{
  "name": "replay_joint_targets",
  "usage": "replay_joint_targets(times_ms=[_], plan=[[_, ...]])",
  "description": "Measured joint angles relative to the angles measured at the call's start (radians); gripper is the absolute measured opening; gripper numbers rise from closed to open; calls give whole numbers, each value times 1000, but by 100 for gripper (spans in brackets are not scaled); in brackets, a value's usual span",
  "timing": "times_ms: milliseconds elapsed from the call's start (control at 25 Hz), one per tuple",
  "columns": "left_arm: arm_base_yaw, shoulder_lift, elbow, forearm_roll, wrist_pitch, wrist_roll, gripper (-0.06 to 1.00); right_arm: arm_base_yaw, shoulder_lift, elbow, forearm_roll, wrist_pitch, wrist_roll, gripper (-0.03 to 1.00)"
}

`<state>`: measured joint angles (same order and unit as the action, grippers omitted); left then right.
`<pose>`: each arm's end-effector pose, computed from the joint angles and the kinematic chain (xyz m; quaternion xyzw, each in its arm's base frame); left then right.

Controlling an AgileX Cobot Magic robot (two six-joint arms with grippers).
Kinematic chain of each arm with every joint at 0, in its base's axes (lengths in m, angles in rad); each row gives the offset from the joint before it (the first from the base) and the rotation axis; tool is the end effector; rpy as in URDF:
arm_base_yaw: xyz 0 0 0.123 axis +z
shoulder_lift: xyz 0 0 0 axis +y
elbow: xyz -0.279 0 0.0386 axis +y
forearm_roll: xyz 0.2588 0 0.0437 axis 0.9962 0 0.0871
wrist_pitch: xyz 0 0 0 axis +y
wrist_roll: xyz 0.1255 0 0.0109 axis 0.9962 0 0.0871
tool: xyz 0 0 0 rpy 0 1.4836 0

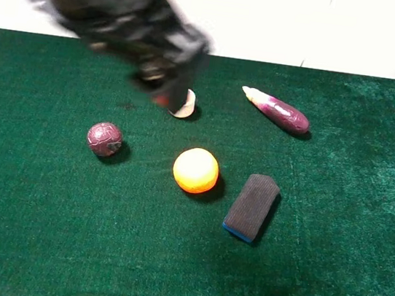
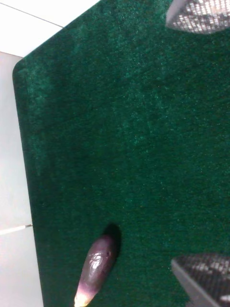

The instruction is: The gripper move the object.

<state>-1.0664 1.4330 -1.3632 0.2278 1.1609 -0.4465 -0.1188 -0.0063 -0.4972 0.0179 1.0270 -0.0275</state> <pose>0.1742 -0.2616 0.3185 0.3172 0.9179 -0.0635 0.2297 0.0404 -0.0029 0.2697 0.0383 0.8425 -0.0303 0.5365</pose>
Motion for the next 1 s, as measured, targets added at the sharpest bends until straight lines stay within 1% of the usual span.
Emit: replay_joint_targets(times_ms=[240, 400, 640, 680, 760, 840, 1000], plan=[[0, -223, 192, 6, 0, 15, 94, 0, 0, 0, 0, 0, 0, 70], [0, -350, 285, 13, 0, 40, 98, 0, 0, 0, 0, 0, 0, 70], [8, -510, 401, 25, 1, 43, 99, 0, 0, 0, 0, 0, 0, 70], [21, -534, 420, 23, 1, 43, 99, 0, 0, 0, 0, 0, 0, 70], [75, -572, 455, 21, 1, 44, 99, 0, 0, 0, 0, 0, 0, 70], [153, -609, 489, 11, 1, 56, 99, 0, 0, 0, 0, 0, 0, 70], [313, -682, 547, -24, 1, 133, 99, 0, 0, 0, 0, 0, 0, 70]])
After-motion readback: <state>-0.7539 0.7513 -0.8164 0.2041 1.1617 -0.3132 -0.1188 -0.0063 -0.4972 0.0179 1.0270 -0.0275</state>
